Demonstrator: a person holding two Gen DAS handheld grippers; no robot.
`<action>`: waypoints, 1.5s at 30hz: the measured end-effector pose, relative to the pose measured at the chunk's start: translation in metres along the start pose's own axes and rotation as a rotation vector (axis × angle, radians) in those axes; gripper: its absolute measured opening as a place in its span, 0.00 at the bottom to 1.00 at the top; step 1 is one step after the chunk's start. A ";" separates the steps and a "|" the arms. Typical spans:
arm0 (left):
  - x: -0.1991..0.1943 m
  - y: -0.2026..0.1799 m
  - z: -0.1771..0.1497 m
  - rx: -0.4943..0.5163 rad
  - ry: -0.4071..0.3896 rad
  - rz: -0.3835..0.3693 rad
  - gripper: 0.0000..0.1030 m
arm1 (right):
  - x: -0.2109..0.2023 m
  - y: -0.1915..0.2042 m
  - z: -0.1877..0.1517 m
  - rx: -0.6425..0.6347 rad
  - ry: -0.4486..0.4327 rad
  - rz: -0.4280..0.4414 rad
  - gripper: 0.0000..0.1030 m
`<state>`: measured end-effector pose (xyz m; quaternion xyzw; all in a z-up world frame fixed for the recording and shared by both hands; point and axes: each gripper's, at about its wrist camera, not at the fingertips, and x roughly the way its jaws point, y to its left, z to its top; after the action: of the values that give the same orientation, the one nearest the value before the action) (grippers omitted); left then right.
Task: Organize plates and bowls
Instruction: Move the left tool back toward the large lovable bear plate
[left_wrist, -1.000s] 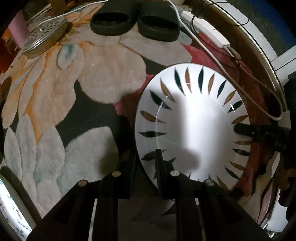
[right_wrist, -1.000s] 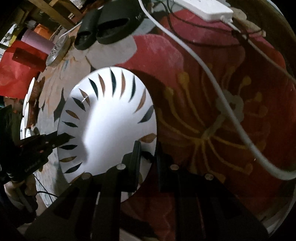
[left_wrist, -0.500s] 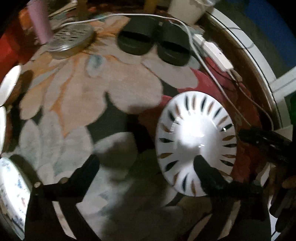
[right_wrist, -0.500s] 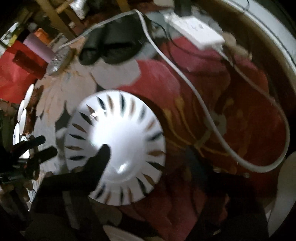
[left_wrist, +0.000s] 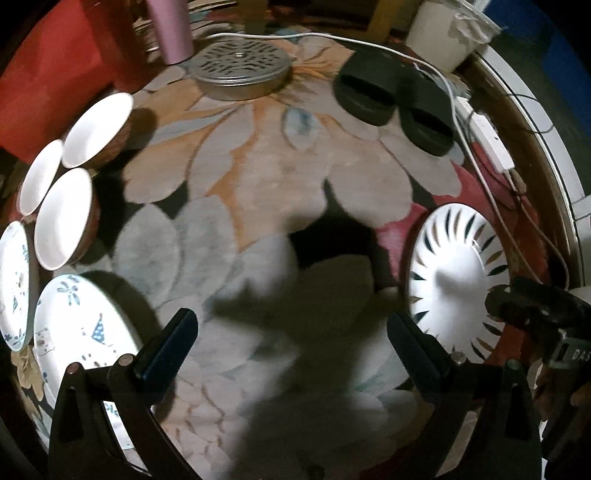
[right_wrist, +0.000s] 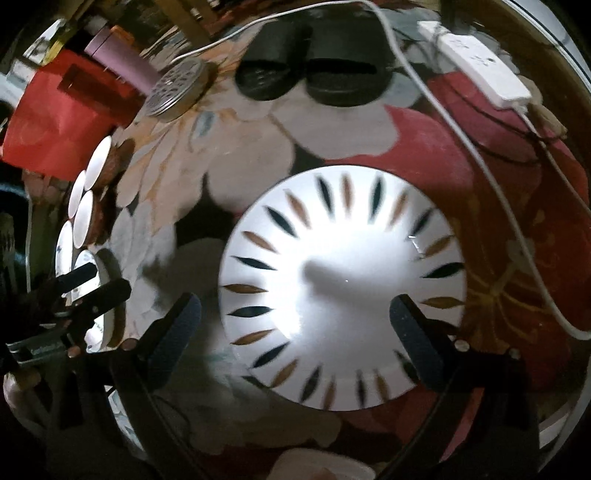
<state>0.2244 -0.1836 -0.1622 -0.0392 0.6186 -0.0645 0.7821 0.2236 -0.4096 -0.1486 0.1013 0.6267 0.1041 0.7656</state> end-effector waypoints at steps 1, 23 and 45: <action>-0.001 0.003 -0.001 -0.004 0.000 0.004 1.00 | 0.002 0.005 0.001 -0.011 0.005 0.002 1.00; -0.018 0.097 -0.016 -0.124 -0.004 0.080 1.00 | 0.027 0.091 0.005 -0.164 0.040 0.032 1.00; -0.105 0.231 -0.026 -0.258 -0.097 0.076 0.99 | 0.023 0.218 0.011 -0.307 0.106 0.009 1.00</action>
<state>0.1878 0.0612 -0.1001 -0.1188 0.5844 0.0471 0.8013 0.2320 -0.1949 -0.1055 -0.0197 0.6426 0.2072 0.7374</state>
